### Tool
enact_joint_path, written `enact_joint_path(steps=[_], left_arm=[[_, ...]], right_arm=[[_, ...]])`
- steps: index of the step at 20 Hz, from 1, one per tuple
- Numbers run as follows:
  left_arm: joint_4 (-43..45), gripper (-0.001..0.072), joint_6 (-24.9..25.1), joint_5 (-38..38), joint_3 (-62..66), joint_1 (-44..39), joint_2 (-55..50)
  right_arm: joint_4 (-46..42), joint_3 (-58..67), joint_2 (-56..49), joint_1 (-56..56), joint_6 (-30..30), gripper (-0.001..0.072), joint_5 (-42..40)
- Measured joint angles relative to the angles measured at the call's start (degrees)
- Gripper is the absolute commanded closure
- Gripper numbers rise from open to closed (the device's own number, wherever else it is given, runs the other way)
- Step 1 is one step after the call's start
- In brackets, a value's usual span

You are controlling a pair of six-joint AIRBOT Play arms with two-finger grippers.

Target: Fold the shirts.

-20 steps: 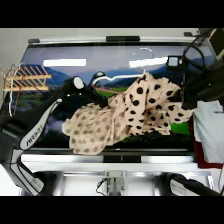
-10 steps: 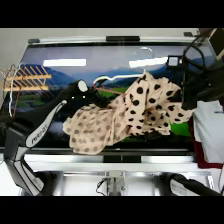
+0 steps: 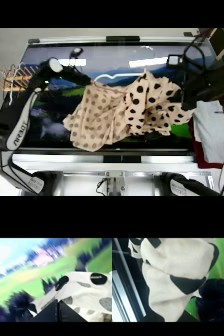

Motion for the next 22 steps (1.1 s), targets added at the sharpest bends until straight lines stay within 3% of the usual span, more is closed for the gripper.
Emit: enact_joint_path(steps=[10, 16, 22], left_arm=[[0.61, 0.0664, -3.15, 1.40, 4.92, 2.25, 19.23], [0.44, 0.0664, -3.74, 2.27, 5.88, -0.44, 30.16], [0.39, 0.0663, -3.06, 5.07, 6.01, -10.23, 33.51]], right_arm=[[1.46, 0.00, 0.00, 2.84, 6.29, 0.0661, 0.22], [-3.65, 0.00, -0.17, 6.10, 20.04, 0.0661, -4.02], [-4.68, 0.00, -1.75, 11.69, 30.73, 0.0662, -7.69]])
